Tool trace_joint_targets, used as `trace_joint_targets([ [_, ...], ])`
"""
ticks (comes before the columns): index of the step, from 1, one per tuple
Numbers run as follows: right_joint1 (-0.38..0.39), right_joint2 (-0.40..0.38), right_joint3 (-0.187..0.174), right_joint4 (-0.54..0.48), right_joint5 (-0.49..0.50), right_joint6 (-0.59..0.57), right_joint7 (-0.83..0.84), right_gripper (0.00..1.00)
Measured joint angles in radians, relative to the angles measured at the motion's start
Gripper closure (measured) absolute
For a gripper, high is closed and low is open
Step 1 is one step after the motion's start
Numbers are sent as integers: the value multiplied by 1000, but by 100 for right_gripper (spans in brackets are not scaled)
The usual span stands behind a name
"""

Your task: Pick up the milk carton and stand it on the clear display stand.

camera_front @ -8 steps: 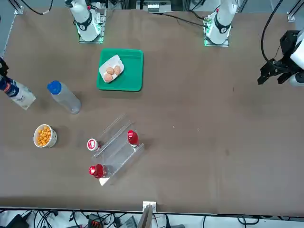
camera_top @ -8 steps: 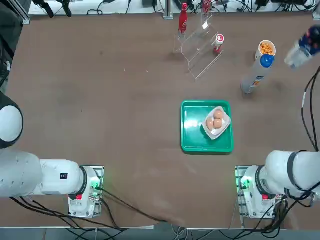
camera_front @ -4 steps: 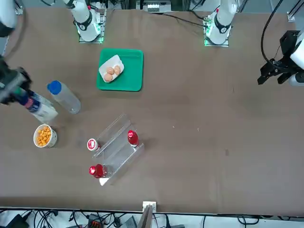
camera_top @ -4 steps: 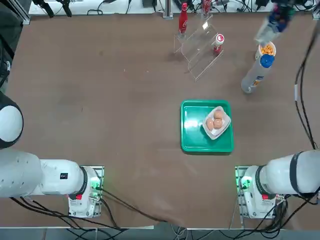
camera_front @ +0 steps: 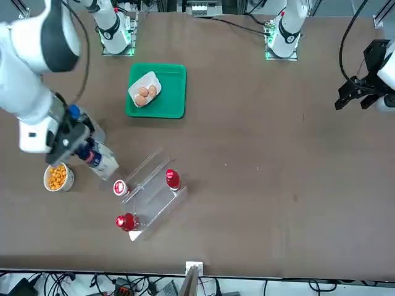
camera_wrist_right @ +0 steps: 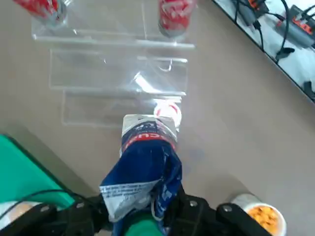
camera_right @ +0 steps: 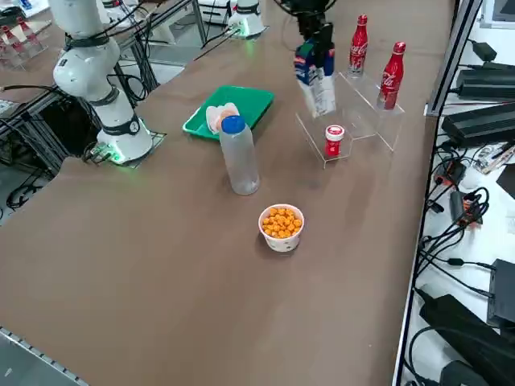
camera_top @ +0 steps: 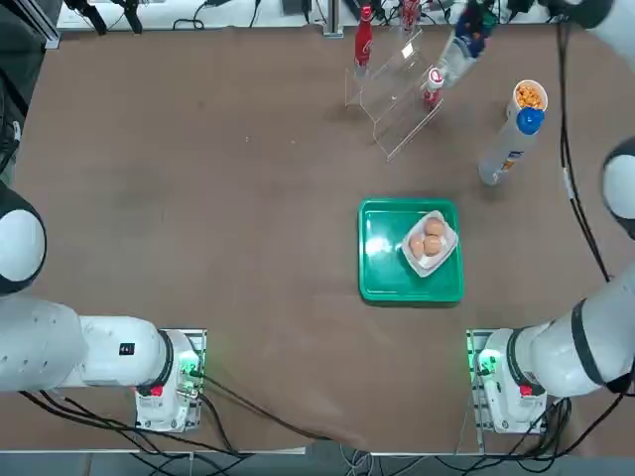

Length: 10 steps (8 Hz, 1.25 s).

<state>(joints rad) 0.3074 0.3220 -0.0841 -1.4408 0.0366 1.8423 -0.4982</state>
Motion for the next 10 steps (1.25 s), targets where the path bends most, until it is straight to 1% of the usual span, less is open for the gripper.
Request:
trace_joint_targets([
  [2,57,77,-1,69,1,-2,97,65],
  [3,76,99,-2,81,2,-3,116,64],
  [5,94,139,-4,101,2,-2,131,63],
  [10,126,255,-5,208,2,19,215,63],
])
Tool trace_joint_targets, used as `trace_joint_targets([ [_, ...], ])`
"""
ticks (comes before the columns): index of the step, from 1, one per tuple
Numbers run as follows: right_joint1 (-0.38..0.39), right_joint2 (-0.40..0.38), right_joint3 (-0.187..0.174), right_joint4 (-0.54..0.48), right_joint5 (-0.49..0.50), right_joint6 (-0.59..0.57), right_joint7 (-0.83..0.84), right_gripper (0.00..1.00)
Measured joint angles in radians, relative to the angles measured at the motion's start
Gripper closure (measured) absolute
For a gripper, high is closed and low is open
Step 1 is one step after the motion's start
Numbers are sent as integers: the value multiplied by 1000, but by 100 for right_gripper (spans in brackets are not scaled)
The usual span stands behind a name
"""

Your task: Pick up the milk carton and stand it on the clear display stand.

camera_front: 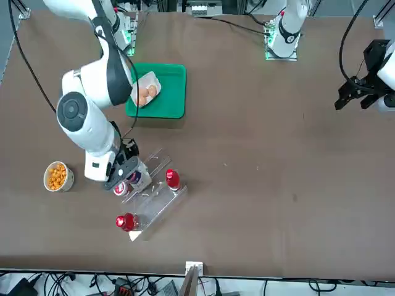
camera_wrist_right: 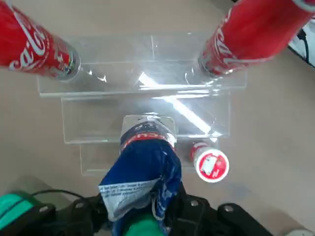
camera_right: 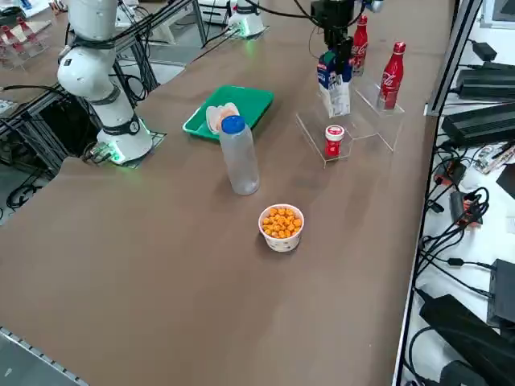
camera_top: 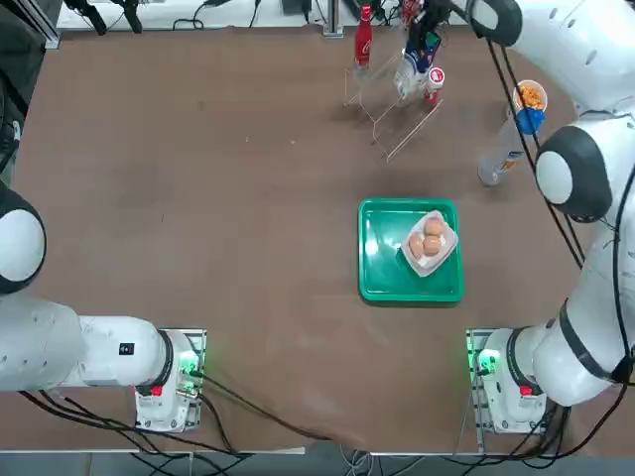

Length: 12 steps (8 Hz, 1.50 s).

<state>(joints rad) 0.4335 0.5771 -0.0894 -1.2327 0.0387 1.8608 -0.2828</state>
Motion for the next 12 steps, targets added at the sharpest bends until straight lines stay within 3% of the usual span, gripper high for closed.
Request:
trace_joint_targets([
  [6,23,47,-4,30,0,65,46,59],
  [7,23,49,-4,30,0,75,47,55],
  [8,24,52,-4,30,0,87,49,47],
  [10,26,57,-4,35,0,100,62,11],
  [11,26,57,-4,49,0,103,84,1],
  [12,27,57,-4,70,0,103,99,0],
])
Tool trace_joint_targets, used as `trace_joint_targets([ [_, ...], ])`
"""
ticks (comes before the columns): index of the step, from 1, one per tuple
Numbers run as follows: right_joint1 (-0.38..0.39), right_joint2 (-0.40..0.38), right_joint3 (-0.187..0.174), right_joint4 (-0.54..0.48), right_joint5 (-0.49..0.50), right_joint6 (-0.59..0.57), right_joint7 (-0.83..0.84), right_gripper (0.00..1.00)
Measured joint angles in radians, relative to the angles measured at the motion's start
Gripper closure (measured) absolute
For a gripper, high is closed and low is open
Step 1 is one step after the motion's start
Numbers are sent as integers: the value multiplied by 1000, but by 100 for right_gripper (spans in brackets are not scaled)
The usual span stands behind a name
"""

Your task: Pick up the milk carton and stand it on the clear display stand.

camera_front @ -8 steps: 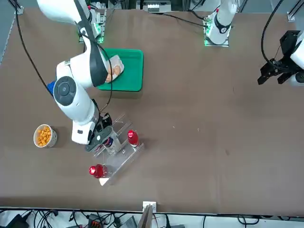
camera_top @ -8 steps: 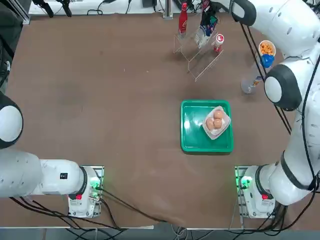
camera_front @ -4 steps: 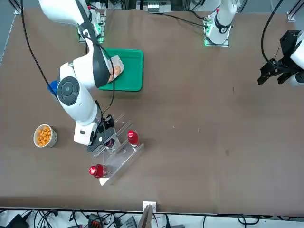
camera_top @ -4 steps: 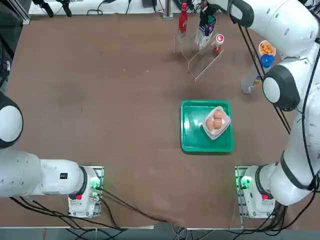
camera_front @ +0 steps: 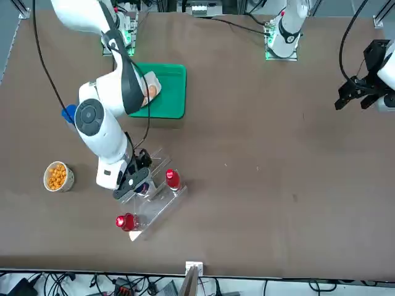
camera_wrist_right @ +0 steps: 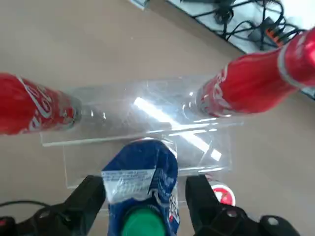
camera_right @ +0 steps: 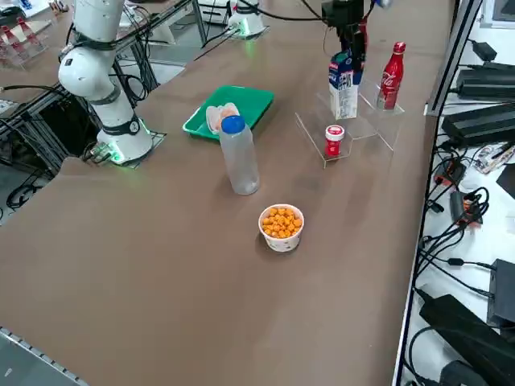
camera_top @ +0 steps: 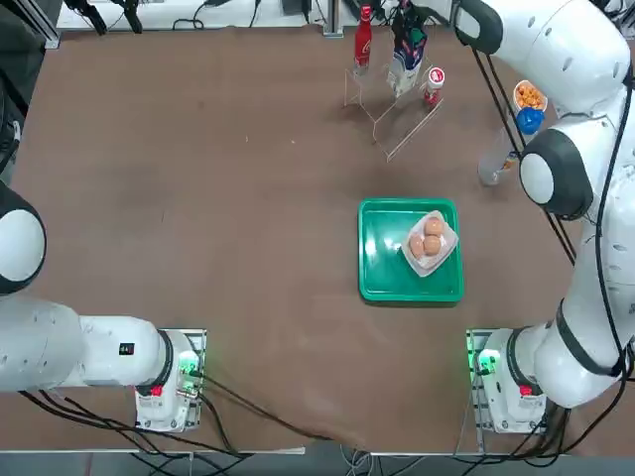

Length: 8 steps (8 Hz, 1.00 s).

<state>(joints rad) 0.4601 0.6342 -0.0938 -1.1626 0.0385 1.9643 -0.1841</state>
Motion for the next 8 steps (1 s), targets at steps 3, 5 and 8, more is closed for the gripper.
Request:
trace_joint_targets([
  [3,0,-1,-8,53,0,-22,14,0],
  [5,-3,-19,-24,94,0,-97,15,0],
  [8,-56,-146,-40,120,1,-293,18,0],
])
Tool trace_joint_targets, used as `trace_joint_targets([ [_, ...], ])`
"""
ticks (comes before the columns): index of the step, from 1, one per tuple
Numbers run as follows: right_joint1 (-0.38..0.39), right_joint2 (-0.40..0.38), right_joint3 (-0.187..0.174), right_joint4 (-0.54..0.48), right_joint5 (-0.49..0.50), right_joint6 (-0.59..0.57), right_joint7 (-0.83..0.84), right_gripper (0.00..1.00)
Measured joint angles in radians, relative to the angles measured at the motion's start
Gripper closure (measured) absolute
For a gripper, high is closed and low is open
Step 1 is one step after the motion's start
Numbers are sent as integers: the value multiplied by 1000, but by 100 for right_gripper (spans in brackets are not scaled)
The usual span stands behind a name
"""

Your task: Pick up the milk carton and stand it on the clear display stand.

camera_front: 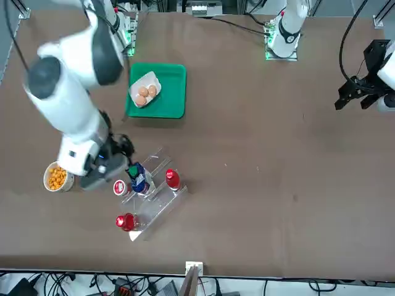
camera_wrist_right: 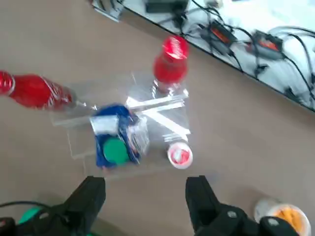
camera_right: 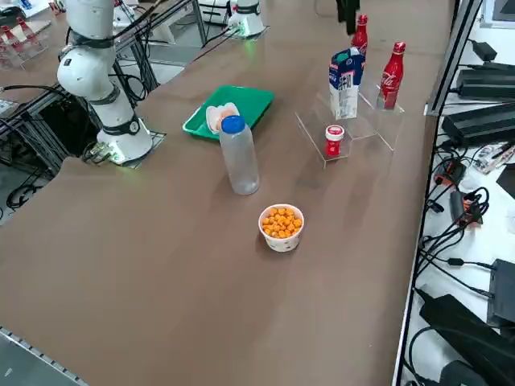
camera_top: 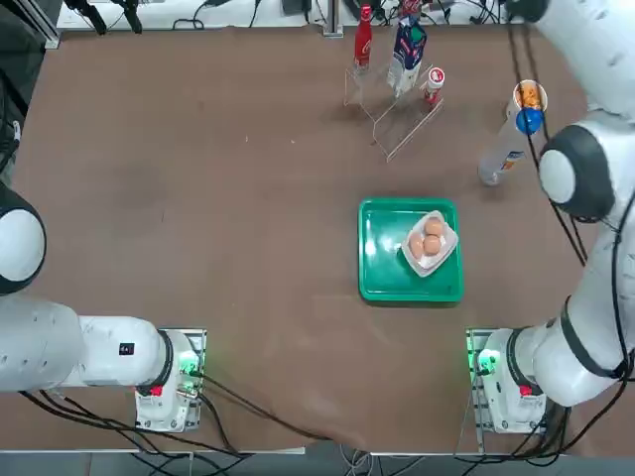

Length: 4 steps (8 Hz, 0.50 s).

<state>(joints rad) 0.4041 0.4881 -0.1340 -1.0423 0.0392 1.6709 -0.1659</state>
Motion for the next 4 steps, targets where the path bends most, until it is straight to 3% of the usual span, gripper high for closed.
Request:
trace_joint_targets([
  [2,-63,-106,-4,-36,1,-112,4,0],
  [4,-124,-222,-13,-168,-1,-126,15,0],
])
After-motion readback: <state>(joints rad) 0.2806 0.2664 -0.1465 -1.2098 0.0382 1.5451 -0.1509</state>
